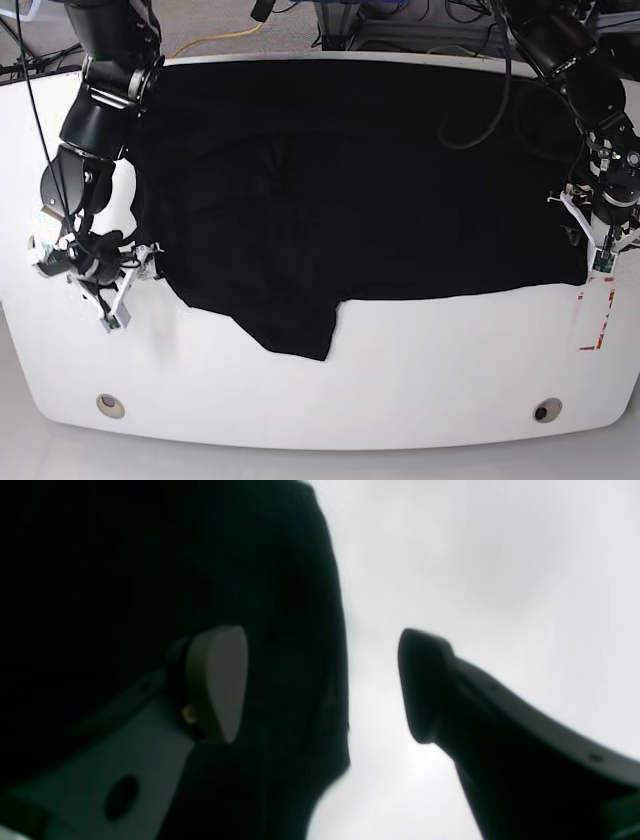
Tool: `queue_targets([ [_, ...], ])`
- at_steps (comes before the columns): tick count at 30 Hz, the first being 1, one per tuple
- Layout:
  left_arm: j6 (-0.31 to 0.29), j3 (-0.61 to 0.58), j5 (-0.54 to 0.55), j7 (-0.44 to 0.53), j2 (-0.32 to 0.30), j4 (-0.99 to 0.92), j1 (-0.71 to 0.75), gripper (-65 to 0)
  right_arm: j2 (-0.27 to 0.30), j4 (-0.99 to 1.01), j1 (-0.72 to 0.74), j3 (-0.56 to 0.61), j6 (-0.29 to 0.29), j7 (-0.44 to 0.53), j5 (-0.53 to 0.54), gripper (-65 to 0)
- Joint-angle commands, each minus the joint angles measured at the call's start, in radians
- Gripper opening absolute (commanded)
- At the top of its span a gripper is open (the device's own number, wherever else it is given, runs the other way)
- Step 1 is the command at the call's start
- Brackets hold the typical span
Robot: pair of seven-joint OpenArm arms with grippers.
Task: Fold the T-shirt properly
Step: 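Grasp the shirt's hem corners with the right and left grippers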
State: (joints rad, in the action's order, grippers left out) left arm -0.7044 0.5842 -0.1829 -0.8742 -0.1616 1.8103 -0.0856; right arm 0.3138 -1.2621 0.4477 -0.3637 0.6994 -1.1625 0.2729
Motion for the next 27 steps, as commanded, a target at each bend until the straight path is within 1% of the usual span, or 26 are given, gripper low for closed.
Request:
queue_targets([
  [1, 0.006, 0.003, 0.006, 0.017, -0.017, -0.013, -0.038, -27.1, 0.025, 0.094, 0.073, 0.012, -0.001, 0.068, 0.009, -21.2],
  [4, 0.006, 0.003, 0.006, 0.017, -0.017, -0.027, -0.053, -27.1, 0.045, 0.25, 0.148, 0.05, -0.001, 0.164, 0.009, -25.7],
  [6, 0.006, 0.003, 0.006, 0.02, -0.017, -0.028, -0.055, -27.1, 0.057, 0.401, 0.207, 0.091, -0.001, 0.26, 0.009, -27.3],
  [8, 0.006, 0.003, 0.006, 0.02, -0.017, -0.028, -0.053, -27.1, 0.063, 0.522, 0.254, 0.131, -0.001, 0.35, 0.009, -27.1],
  [12, 0.006, 0.003, 0.006, 0.022, -0.017, -0.028, -0.049, -27.1, 0.078, 0.694, 0.311, 0.188, -0.001, 0.507, 0.009, -27.0],
  [18, 0.006, 0.003, 0.006, 0.022, -0.017, -0.03, -0.047, -27.1, 0.077, 0.89, 0.351, 0.268, -0.001, 0.705, 0.007, -27.0],
  [19, 0.006, 0.003, 0.006, 0.022, -0.017, -0.03, -0.046, -27.1, 0.075, 0.912, 0.349, 0.279, -0.001, 0.732, 0.007, -27.0],
  [22, 0.006, 0.004, 0.006, 0.022, -0.017, -0.03, -0.046, -27.1, 0.074, 0.916, 0.333, 0.283, -0.001, 0.775, 0.007, -27.0],
  [26, 0.006, 0.004, 0.006, 0.02, -0.017, -0.028, -0.046, -27.1, 0.072, 0.916, 0.303, 0.289, -0.005, 0.813, 0.007, -23.0],
  [27, 0.006, 0.004, 0.006, 0.02, -0.017, -0.028, -0.046, -27.1, 0.06, 0.916, 0.299, 0.299, -0.007, 0.821, 0.007, -22.5],
])
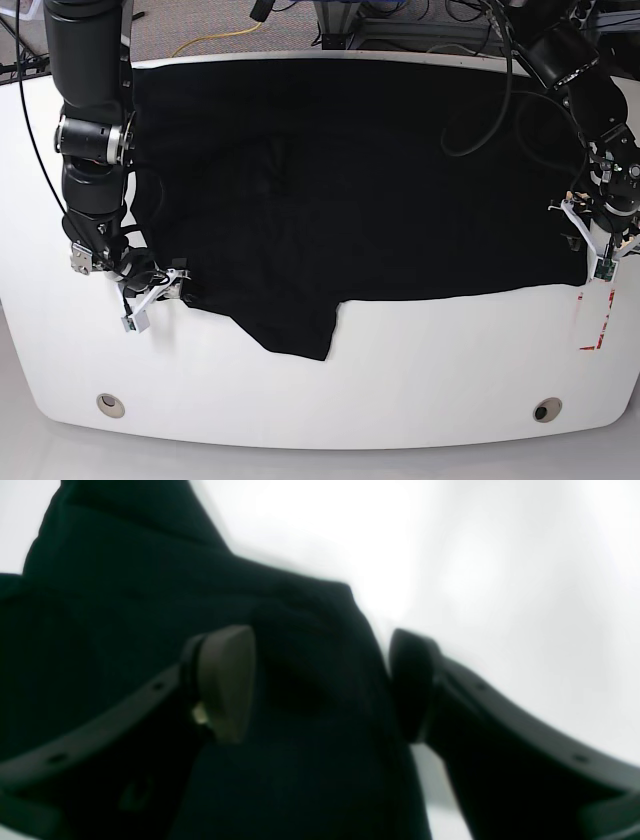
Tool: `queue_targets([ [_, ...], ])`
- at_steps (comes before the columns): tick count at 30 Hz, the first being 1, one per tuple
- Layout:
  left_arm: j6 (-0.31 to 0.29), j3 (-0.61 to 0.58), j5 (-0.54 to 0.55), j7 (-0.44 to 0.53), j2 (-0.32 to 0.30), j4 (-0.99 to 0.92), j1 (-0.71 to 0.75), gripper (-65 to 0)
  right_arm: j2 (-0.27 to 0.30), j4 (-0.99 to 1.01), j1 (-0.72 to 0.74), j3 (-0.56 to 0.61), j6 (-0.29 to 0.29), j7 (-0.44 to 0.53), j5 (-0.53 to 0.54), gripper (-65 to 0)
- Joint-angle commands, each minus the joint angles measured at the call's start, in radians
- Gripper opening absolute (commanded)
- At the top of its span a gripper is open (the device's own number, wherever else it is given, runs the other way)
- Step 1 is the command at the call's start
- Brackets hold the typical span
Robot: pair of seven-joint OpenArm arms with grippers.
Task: Fold the T-shirt properly
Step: 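Grasp the shirt's hem corners with the right and left grippers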
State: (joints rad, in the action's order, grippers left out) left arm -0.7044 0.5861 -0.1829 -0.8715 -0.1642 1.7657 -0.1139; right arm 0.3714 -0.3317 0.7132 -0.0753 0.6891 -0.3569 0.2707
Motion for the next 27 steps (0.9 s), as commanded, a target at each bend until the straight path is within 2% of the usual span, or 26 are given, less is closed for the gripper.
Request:
queue_targets([
  [1, 0.006, 0.002, 0.006, 0.018, -0.015, 0.016, -0.017, -27.1, -0.004, -0.014, 0.027, 0.013, 0.004, 0.02, 0.009, -22.7],
  [9, 0.006, 0.002, 0.006, 0.018, -0.015, 0.016, -0.019, -27.1, -0.05, -0.014, 0.015, 0.015, -0.038, 0.043, 0.009, -23.9],
  [12, 0.006, 0.005, 0.004, 0.016, -0.016, 0.013, -0.027, -26.9, -0.061, -0.014, 0.015, 0.016, -0.07, 0.066, 0.009, -34.4],
  [15, 0.006, 0.002, 0.004, 0.015, -0.042, -0.016, -0.027, -25.1, -0.061, -0.014, 0.015, 0.021, -0.076, 0.077, 0.009, -45.8],
  [16, 0.006, 0.001, 0.004, 0.015, -0.048, -0.031, -0.028, -23.5, -0.061, -0.014, 0.015, 0.021, -0.076, 0.077, 0.009, -47.7],
  [19, 0.116, 0.005, 0.007, 0.016, -0.065, -0.112, -0.077, -14.3, -0.061, -0.014, 0.016, 0.021, -0.078, 0.077, 0.009, -53.7],
  [22, 0.182, 0.005, 0.012, 0.019, -0.09, -0.2, -0.119, -13.1, -0.061, -0.014, 0.016, 0.022, -0.078, 0.077, 0.009, -57.2],
  [25, 0.185, 0.005, 0.015, 0.031, -0.119, -0.316, -0.172, -13.1, -0.061, -0.014, 0.016, 0.022, -0.079, 0.075, 0.009, -64.2],
  [27, 0.19, 0.005, 0.015, 0.071, -0.127, -0.398, -0.208, -13.1, -0.061, -0.014, 0.016, 0.022, -0.079, 0.075, 0.009, -65.0],
])
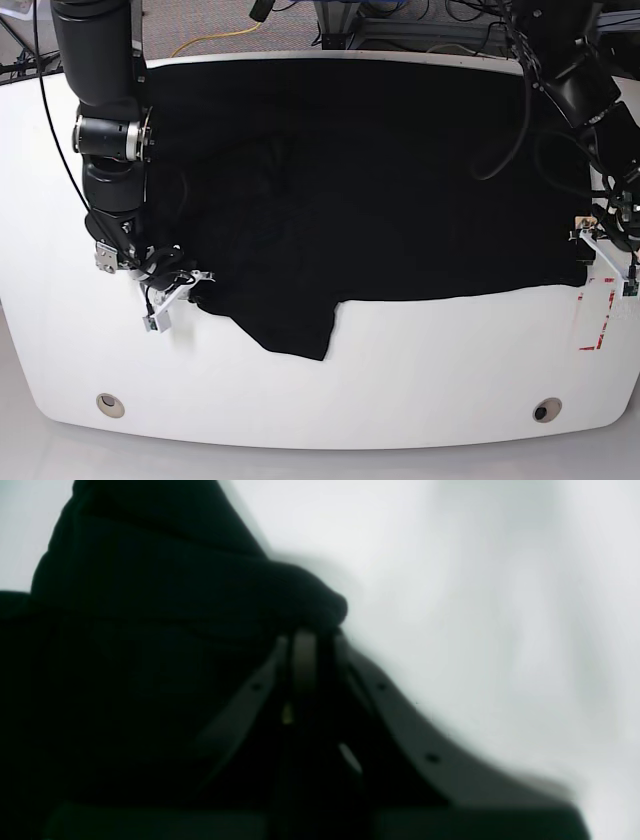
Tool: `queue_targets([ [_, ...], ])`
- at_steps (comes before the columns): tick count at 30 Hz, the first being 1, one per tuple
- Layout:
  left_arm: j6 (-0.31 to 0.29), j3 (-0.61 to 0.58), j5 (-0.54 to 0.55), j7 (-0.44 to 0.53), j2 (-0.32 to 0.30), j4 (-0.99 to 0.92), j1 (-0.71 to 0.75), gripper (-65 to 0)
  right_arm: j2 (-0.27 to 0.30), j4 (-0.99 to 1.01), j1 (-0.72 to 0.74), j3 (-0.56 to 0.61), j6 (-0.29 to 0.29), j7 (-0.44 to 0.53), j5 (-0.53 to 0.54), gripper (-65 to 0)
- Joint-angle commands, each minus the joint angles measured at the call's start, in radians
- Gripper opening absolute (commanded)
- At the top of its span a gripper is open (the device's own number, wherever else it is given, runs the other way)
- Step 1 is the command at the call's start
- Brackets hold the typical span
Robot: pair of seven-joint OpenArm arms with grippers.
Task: Fold the T-shirt properly
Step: 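Grasp the shirt's hem corners with the right and left grippers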
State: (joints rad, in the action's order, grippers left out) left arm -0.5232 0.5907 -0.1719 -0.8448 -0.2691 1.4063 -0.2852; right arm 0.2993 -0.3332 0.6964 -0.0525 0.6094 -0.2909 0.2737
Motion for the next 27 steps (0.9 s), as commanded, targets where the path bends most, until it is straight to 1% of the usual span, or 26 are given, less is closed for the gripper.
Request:
queue_targets([
  [1, 0.01, 0.001, 0.004, 0.063, -0.023, -0.071, -0.049, -13.1, 0.011, -0.013, 0.033, 0.0, 0.0, 0.009, 0.006, -65.0],
  [3, 0.011, 0.001, 0.001, 0.118, -0.025, -0.164, -0.072, -13.1, 0.011, -0.013, 0.033, 0.0, 0.0, 0.009, 0.006, -65.0],
  [5, 0.011, 0.001, -0.001, 0.17, -0.043, -0.258, -0.096, -13.1, 0.011, -0.013, 0.033, 0.0, 0.0, 0.009, 0.006, -65.0],
  [9, 0.011, 0.002, 0.004, 0.235, -0.06, -0.404, -0.134, -13.1, 0.011, -0.013, 0.033, 0.0, 0.0, 0.009, 0.006, -65.0],
  [13, 0.011, 0.002, 0.004, 0.305, -0.086, -0.509, -0.161, -13.1, 0.013, -0.013, 0.033, 0.0, 0.0, 0.008, 0.006, -65.0],
  [15, 0.011, 0.001, 0.004, 0.336, -0.089, -0.559, -0.176, -13.1, 0.015, -0.013, 0.033, 0.0, 0.0, 0.006, 0.006, -65.0],
  [17, 0.011, 0.001, 0.004, 0.353, -0.092, -0.606, -0.196, -13.1, 0.016, -0.013, 0.033, -0.002, 0.0, 0.006, 0.006, -65.0],
  [20, 0.011, 0.001, 0.004, 0.371, -0.117, -0.68, -0.21, -13.1, 0.016, -0.013, 0.033, -0.005, 0.002, 0.006, 0.006, -65.0],
  [24, 0.011, -0.002, 0.004, 0.41, -0.118, -0.75, -0.231, -13.1, 0.018, -0.013, 0.033, -0.007, 0.007, 0.006, 0.008, -65.0],
  [27, 0.011, -0.002, 0.004, 0.413, -0.117, -0.77, -0.236, -13.2, 0.018, -0.013, 0.033, -0.007, 0.007, 0.006, 0.008, -65.0],
])
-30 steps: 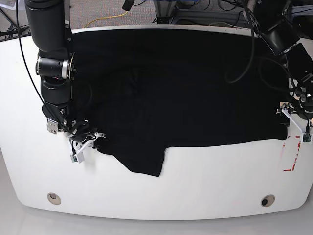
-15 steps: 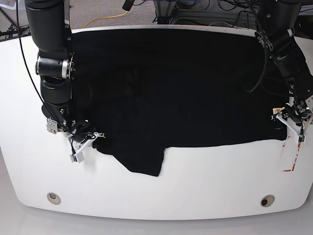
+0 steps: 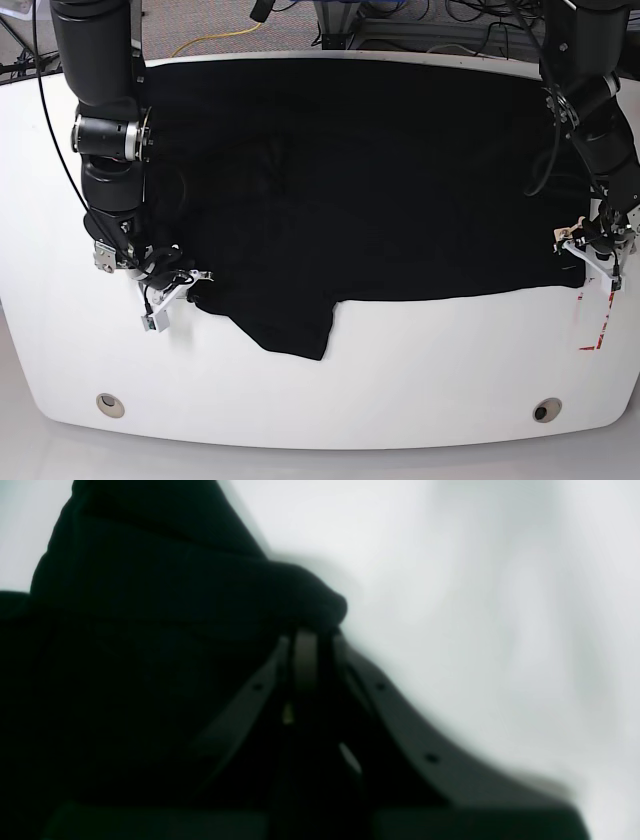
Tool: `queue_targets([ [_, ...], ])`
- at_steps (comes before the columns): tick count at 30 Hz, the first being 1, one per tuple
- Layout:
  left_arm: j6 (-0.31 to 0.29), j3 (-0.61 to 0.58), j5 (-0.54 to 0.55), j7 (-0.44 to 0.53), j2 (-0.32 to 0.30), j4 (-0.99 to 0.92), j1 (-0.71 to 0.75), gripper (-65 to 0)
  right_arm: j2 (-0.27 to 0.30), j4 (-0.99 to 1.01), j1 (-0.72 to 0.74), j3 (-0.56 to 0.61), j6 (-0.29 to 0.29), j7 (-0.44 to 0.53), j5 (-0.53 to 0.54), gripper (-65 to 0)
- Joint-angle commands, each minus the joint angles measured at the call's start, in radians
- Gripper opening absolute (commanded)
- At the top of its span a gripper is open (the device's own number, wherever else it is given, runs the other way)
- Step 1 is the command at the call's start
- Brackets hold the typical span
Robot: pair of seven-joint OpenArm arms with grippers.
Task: Fold the T-shirt properly
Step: 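Grasp the shirt's hem corners with the right and left grippers, then fold the hem over toward the collar edge with both grippers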
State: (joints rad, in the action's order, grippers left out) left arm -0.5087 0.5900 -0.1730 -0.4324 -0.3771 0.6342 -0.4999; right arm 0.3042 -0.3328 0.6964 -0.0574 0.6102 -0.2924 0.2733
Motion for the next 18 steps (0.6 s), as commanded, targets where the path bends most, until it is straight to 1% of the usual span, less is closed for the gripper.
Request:
queue_targets([
  [1, -0.003, -0.002, 0.005, 0.0, -0.009, 0.003, -0.021, -13.3, 0.013, -0.015, 0.033, 0.0, 0.006, 0.008, 0.008, -65.0],
  [2, -0.003, -0.002, 0.005, 0.0, -0.007, 0.003, -0.021, -13.8, 0.013, -0.015, 0.033, 0.001, 0.006, 0.008, 0.008, -65.0],
  [3, -0.003, -0.002, 0.005, 0.002, -0.007, 0.003, -0.021, -16.0, 0.013, -0.015, 0.033, 0.003, 0.006, 0.008, 0.008, -65.0],
  [4, -0.003, -0.002, 0.005, 0.004, -0.006, 0.003, -0.021, -19.6, 0.013, -0.015, 0.035, 0.003, 0.006, 0.006, 0.008, -65.0],
  [5, -0.003, -0.002, 0.005, 0.005, -0.006, 0.003, -0.021, -25.6, 0.013, -0.015, 0.035, 0.003, 0.006, 0.006, 0.008, -65.0],
  [6, -0.003, -0.002, 0.005, 0.014, 0.003, 0.003, -0.023, -34.4, 0.013, -0.015, 0.035, 0.003, 0.006, 0.006, 0.008, -65.0],
  [7, -0.003, -0.003, 0.005, 0.03, 0.011, 0.003, -0.023, -41.4, 0.013, -0.015, 0.036, 0.003, 0.006, 0.006, 0.008, -65.0],
  [8, -0.003, -0.003, 0.002, 0.051, 0.017, 0.003, -0.023, -49.7, 0.013, -0.015, 0.036, 0.004, 0.006, 0.006, 0.008, -65.0],
  [9, -0.003, -0.003, 0.0, 0.07, 0.02, 0.002, -0.023, -55.1, 0.013, -0.015, 0.036, 0.004, 0.007, 0.006, 0.008, -65.0],
  [10, -0.003, -0.003, -0.001, 0.085, 0.022, -0.003, -0.021, -62.8, 0.013, -0.015, 0.036, 0.004, 0.007, 0.006, 0.008, -65.0],
  [11, -0.003, -0.005, -0.003, 0.091, 0.022, -0.003, -0.021, -65.0, 0.013, -0.015, 0.038, 0.004, 0.007, 0.006, 0.008, -65.0],
  [13, -0.003, -0.017, -0.001, 0.085, 0.026, 0.005, -0.021, -65.0, 0.013, -0.018, 0.038, 0.004, 0.007, 0.006, 0.008, -65.0],
  [15, -0.009, -0.031, 0.003, 0.07, 0.028, 0.039, -0.021, -65.0, 0.013, -0.064, 0.035, 0.004, 0.007, -0.001, 0.008, -65.0],
  [17, -0.011, -0.032, 0.003, 0.056, 0.03, 0.097, -0.015, -65.0, 0.014, -0.117, 0.03, 0.004, 0.007, -0.046, 0.008, -65.0],
  [18, -0.011, -0.032, 0.003, 0.045, 0.04, 0.131, -0.012, -65.0, 0.017, -0.15, 0.019, 0.0, 0.007, -0.077, 0.008, -65.0],
])
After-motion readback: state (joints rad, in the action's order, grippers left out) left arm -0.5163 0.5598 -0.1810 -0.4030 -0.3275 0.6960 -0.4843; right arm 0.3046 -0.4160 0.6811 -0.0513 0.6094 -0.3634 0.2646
